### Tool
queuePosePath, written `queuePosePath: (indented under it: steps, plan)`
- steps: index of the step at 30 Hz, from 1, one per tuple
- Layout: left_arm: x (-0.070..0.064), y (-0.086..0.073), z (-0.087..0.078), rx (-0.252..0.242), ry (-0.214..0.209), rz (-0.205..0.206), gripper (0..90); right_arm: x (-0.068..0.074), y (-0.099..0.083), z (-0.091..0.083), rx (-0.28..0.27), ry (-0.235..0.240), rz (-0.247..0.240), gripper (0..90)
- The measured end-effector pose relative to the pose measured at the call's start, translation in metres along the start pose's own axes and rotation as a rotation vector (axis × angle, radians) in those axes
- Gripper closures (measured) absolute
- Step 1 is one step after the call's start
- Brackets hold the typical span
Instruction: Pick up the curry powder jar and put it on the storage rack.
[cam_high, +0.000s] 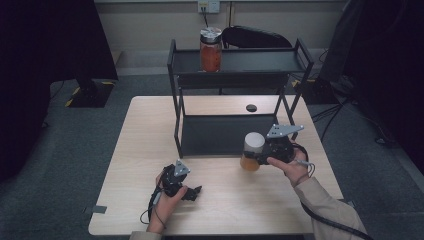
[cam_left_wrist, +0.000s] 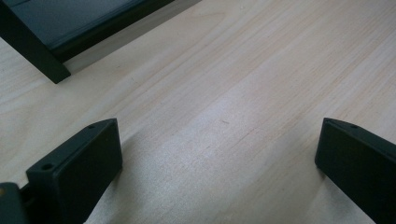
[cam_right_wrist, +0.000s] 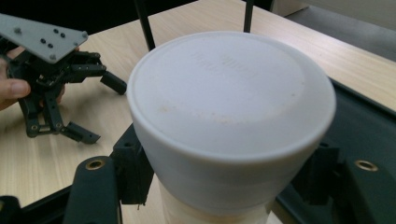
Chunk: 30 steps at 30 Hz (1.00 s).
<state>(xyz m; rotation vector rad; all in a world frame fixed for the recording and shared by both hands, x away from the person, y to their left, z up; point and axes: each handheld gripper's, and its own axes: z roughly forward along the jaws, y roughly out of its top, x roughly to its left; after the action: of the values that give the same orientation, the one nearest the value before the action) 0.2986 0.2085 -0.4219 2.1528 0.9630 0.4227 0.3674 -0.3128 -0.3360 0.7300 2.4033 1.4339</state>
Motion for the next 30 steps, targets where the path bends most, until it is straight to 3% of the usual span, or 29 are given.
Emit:
queuePosePath:
  steps: [4, 11, 30]
  plan:
    - [0.000, 0.000, 0.000, 0.000, 0.000, 0.000, 0.0, -0.004, 0.008, -0.002, -0.012, 0.005, 0.020, 34.8]
    - [0.000, 0.000, 0.000, 0.000, 0.000, -0.001, 0.0, -0.003, 0.029, -0.006, -0.010, -0.013, -0.002, 34.8]
    - [0.000, 0.000, 0.000, 0.000, 0.000, -0.001, 0.0, -0.008, 0.068, -0.011, -0.052, 0.002, 0.017, 34.8]
